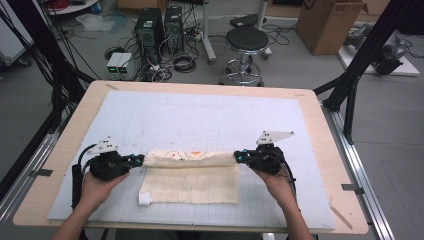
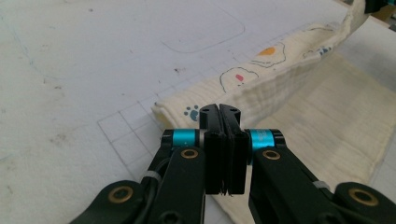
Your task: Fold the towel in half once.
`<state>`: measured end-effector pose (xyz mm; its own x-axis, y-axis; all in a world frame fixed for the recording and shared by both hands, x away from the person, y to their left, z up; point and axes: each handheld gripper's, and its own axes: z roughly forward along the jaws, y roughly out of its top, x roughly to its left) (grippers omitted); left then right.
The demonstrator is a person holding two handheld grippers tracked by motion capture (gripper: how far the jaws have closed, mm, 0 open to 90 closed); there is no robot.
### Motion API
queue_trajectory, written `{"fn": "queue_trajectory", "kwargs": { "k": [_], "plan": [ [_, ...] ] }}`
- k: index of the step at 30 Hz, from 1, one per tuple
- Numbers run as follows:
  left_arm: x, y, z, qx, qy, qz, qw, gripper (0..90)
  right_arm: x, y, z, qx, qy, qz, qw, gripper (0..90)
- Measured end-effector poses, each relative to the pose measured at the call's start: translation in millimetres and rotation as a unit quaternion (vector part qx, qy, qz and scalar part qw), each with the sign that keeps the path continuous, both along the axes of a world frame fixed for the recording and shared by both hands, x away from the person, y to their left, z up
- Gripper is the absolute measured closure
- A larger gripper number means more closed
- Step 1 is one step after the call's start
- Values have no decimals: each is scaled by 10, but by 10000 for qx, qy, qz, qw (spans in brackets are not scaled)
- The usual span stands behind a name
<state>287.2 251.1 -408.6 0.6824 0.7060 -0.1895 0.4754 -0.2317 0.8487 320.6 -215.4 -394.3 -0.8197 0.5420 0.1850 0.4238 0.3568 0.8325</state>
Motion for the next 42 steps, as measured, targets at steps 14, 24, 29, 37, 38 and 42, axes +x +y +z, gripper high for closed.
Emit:
{"fn": "queue_trajectory", "kwargs": {
  "k": [14,24,29,37,38,42],
  "plan": [
    [-241,20,-130,-29,58,-205,9998,882,-239,-17,-155,-115,120,22,9999,870],
    [-370,23,-164,-44,71,-379,9992,882,-415,-28,-248,-182,146,62,9997,870],
    [-412,40,-178,-94,121,-411,9990,881,-489,-44,-273,-160,200,80,9996,870],
    [-494,46,-178,-67,88,-512,9986,881,-577,-41,-278,-178,187,120,9996,869],
    [-502,45,-183,-85,105,-509,9986,881,-588,-37,-279,-183,208,109,9996,869],
    [-530,64,-191,-66,113,-515,9986,881,-613,-19,-295,-170,250,181,9994,869]
  ]
}}
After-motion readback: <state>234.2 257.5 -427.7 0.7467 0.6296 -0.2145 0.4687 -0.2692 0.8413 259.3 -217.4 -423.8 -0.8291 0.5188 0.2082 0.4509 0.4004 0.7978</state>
